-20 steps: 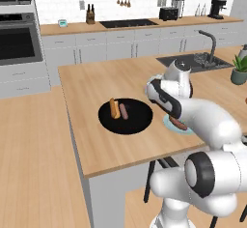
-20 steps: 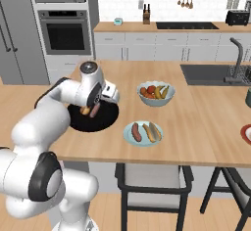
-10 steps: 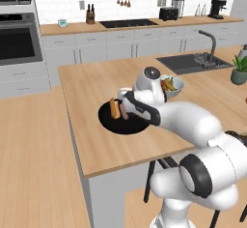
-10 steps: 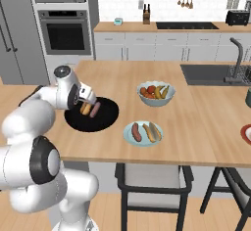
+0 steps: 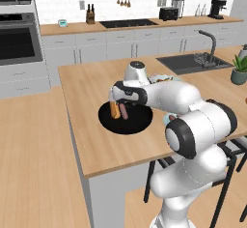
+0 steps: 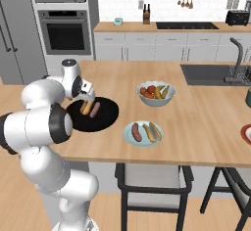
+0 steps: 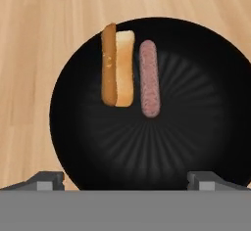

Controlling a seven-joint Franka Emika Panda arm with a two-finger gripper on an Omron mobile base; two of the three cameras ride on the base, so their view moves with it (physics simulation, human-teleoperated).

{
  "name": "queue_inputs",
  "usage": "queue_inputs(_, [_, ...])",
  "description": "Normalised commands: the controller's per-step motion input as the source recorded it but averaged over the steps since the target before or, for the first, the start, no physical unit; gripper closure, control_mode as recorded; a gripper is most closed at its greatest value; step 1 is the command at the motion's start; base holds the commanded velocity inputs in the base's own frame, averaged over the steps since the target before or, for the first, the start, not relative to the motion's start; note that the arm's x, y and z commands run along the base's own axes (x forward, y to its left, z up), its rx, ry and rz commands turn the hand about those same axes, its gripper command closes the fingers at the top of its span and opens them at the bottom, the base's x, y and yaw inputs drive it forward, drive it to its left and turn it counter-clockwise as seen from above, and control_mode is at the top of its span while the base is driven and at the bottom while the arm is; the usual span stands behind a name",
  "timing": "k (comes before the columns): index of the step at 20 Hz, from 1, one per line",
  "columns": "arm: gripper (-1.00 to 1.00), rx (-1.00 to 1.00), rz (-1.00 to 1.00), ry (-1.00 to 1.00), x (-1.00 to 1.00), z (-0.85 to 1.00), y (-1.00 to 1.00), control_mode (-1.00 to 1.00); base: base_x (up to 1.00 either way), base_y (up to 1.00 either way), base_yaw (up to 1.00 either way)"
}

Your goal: Place one bun and one sausage from the bowl on each plate.

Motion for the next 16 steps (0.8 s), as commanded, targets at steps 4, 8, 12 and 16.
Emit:
queue_inputs(4, [-1.0,-0.01,0.05,-0.01,0.34,-0.46,0.17,-1.0,0.0,0.0,0.0])
queue_inputs(8, [-1.0,0.0,0.0,-0.05,0.33,-0.35,0.15,-1.0,0.0,0.0,0.0])
queue_inputs(12, [-1.0,0.0,0.0,-0.04,0.32,-0.4,0.0,-1.0,0.0,0.0,0.0])
queue_inputs(16, [-1.0,0.0,0.0,-0.01,0.32,-0.39,0.0,-1.0,0.0,0.0,0.0])
